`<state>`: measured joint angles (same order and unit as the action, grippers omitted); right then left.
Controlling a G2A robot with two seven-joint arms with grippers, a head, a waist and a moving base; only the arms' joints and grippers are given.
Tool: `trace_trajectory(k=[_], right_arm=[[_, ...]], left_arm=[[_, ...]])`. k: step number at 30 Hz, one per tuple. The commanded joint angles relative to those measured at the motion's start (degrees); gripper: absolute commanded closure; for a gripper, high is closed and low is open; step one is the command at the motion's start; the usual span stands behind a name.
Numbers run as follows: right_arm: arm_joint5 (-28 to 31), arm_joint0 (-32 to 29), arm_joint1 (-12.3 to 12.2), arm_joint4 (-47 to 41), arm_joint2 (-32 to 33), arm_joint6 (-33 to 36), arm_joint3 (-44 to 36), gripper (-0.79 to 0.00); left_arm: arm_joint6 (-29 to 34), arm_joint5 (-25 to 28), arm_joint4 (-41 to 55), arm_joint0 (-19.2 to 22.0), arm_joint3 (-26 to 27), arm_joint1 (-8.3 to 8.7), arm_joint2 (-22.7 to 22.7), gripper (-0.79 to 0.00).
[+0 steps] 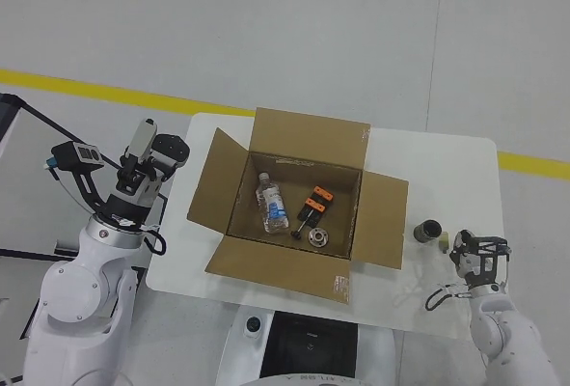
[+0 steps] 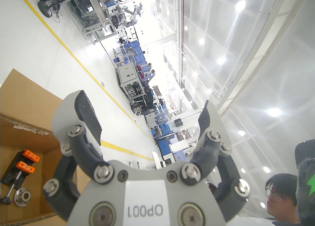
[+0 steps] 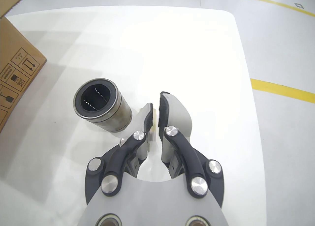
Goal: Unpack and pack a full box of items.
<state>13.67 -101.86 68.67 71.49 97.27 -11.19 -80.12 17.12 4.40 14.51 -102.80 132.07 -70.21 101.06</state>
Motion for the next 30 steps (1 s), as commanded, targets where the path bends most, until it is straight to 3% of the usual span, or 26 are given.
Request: trace_trajectory(k=[1, 11, 17, 18, 23, 30], right_arm=[[0.24, -0.79, -0.08, -0.31, 0.71, 0.41, -1.07, 0.0], [-0.25, -2.95, -0.17, 0.64, 1.59, 0.59, -2.01, 0.0], [1.29, -6.08, -0.8, 7.66, 3.06, -2.59, -3.29, 0.0], [1.79, -6.43, -0.85, 7.7, 3.31, -2.71, -3.19, -0.139], [3.17, -6.48, -0.84, 7.54, 2.53, -0.69, -3.13, -0.317], [0.88, -2.82, -0.38, 8.46, -1.14, 1.54, -0.13, -0.357]], left_arm=[[0.0, 0.0, 0.0, 0.0, 0.0, 0.0, 0.0, -0.785], [0.0, 0.0, 0.0, 0.0, 0.0, 0.0, 0.0, -0.785], [0.0, 0.0, 0.0, 0.0, 0.0, 0.0, 0.0, -0.785], [0.0, 0.0, 0.0, 0.0, 0.0, 0.0, 0.0, -0.785], [0.0, 0.0, 0.0, 0.0, 0.0, 0.0, 0.0, -0.785], [0.0, 0.0, 0.0, 0.0, 0.0, 0.0, 0.0, -0.785]])
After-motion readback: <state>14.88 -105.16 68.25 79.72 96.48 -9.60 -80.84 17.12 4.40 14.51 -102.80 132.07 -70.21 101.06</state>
